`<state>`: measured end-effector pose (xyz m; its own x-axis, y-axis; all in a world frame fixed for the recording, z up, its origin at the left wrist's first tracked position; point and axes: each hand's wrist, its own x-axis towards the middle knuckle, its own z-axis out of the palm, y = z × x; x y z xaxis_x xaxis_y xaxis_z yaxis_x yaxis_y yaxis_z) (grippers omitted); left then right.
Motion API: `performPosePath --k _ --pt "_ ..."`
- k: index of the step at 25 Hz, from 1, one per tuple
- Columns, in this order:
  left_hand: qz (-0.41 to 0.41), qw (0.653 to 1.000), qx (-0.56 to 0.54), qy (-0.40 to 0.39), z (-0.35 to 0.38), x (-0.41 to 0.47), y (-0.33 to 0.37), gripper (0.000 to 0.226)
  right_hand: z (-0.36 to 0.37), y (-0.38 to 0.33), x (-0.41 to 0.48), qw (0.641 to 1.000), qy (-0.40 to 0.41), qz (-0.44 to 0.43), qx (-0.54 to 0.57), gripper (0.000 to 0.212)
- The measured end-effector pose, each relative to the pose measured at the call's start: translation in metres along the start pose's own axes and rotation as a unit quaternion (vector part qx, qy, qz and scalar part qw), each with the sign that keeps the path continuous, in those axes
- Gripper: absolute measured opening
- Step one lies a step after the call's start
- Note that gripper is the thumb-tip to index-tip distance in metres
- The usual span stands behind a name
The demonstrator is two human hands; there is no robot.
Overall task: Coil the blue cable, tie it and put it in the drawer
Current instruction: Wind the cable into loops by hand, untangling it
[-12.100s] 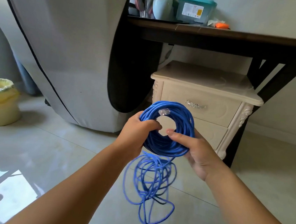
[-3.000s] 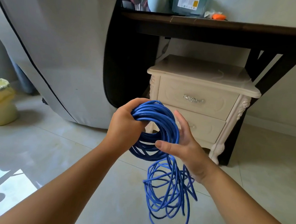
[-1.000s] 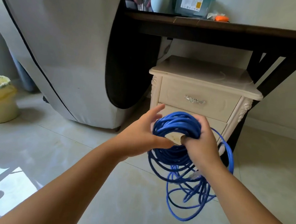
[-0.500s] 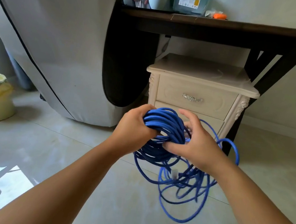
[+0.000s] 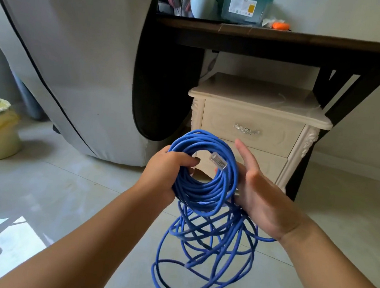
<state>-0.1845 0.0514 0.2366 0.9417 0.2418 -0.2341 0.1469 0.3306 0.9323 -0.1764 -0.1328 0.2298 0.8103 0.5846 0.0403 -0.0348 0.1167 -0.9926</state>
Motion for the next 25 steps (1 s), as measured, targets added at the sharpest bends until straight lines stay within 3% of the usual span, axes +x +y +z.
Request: performPosePath --k 3,5,8,11,13,17,19,21,23,25 --pt "-0.022 1.0 0.005 0.015 -0.001 0.001 0.0 0.017 0.006 0.005 -0.001 0.994 0.0 0.021 -0.112 0.133" --pt "-0.018 1.0 0.014 0.008 0.0 0.0 0.001 0.02 0.013 0.007 0.002 0.994 0.057 0.026 -0.092 0.13" --pt "-0.006 0.999 0.022 -0.024 0.005 -0.004 0.005 0.025 0.014 0.012 0.011 0.984 0.168 0.004 -0.064 0.083" --pt "-0.011 0.997 0.057 -0.041 0.006 -0.005 0.004 0.03 0.012 0.012 0.016 0.979 0.198 0.009 -0.044 0.032" --pt "-0.02 0.993 0.081 -0.078 0.005 -0.007 0.002 0.03 0.011 0.009 0.019 0.978 0.202 0.036 -0.024 0.017" --pt "-0.003 0.968 0.113 -0.225 0.001 -0.009 0.005 0.045 0.002 0.006 0.027 0.96 0.265 0.045 0.08 0.016" --pt "0.012 0.944 0.152 -0.292 -0.001 -0.009 0.003 0.063 -0.006 0.001 0.027 0.942 0.285 0.035 0.173 0.016" --pt "0.049 0.91 0.267 -0.313 0.001 -0.012 -0.008 0.081 -0.013 -0.004 0.026 0.922 0.28 0.026 0.265 0.018" --pt "0.112 0.841 0.447 -0.285 0.007 -0.013 -0.027 0.107 -0.015 -0.006 0.025 0.908 0.275 0.027 0.316 0.015" --pt "0.16 0.745 0.598 -0.248 0.012 -0.016 -0.048 0.126 -0.016 -0.005 0.025 0.893 0.286 0.03 0.346 0.014"
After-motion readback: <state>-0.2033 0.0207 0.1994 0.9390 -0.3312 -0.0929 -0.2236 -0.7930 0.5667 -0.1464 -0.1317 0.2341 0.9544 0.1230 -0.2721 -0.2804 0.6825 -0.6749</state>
